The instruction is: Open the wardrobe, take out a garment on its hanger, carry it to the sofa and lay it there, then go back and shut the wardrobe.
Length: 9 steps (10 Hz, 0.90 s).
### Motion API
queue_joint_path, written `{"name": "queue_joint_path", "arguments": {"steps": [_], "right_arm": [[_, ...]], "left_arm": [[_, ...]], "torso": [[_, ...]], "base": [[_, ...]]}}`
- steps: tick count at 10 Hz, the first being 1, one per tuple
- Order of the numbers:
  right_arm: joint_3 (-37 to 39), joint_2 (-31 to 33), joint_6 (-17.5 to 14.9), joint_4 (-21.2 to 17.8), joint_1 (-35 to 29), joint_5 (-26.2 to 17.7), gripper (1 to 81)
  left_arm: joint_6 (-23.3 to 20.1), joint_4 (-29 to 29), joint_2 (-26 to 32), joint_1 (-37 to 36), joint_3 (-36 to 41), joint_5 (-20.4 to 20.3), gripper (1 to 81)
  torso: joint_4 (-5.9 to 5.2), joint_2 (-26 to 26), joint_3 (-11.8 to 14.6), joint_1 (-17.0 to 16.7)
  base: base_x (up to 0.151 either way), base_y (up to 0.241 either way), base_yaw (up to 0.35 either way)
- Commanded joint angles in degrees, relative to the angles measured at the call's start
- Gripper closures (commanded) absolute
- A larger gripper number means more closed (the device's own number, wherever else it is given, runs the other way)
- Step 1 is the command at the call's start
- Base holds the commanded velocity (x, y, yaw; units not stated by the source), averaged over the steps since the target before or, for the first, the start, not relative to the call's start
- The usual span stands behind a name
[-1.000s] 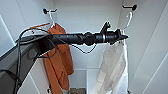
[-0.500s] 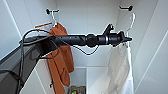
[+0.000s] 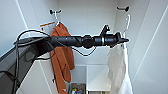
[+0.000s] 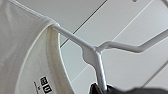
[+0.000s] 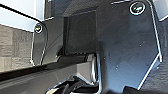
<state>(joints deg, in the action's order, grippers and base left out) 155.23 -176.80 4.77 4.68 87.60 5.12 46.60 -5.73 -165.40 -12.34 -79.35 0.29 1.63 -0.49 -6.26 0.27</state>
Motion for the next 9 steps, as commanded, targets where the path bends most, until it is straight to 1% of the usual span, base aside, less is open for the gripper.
{"name": "queue_joint_path", "arguments": {"steps": [1, 2, 4, 7, 8, 9], "right_arm": [[-0.47, -1.04, -0.37, 0.06, -1.68, -3.19, 1.0], [-0.38, -1.04, -0.37, 0.06, -1.59, -3.19, 1.0], [-0.38, -0.95, -0.37, 0.06, -1.42, -3.1, 1.0], [-0.38, -1.03, -0.37, 0.06, -1.59, -3.1, 1.0], [-0.47, -1.04, -0.37, 0.15, -1.5, -3.1, 1.0], [-0.38, -1.04, -0.46, 0.15, -1.5, -3.1, 1.0]], "left_arm": [[-1.08, 1.86, 0.94, -9.77, 1.55, -3.81, 81.1], [-1.08, 1.86, 1.3, -9.24, 2.09, -3.9, 81.1], [-1.08, 2.65, 2.0, -8.18, 3.76, -5.74, 81.1], [-1.08, 3.18, 3.4, -6.25, 5.42, -5.92, 81.1], [-1.17, 3.18, 4.46, -5.37, 6.92, -5.92, 81.1], [-1.17, 4.4, 5.6, -4.49, 8.59, -6.27, 81.1]], "torso": [[0.0, 0.0, 0.0, 0.0], [0.0, 0.0, 0.0, 0.0], [0.0, 0.0, 0.0, 0.0], [0.0, 0.0, 0.0, 0.0], [0.0, 0.0, 0.0, 0.0], [0.0, 0.0, -0.02, 0.02]], "base": [[-0.115, 0.0, 0.0], [-0.114, 0.0, 0.0], [-0.115, 0.0, 0.0], [-0.115, 0.0, 0.0], [-0.115, 0.0, 0.0], [-0.115, 0.0, 0.0]]}}
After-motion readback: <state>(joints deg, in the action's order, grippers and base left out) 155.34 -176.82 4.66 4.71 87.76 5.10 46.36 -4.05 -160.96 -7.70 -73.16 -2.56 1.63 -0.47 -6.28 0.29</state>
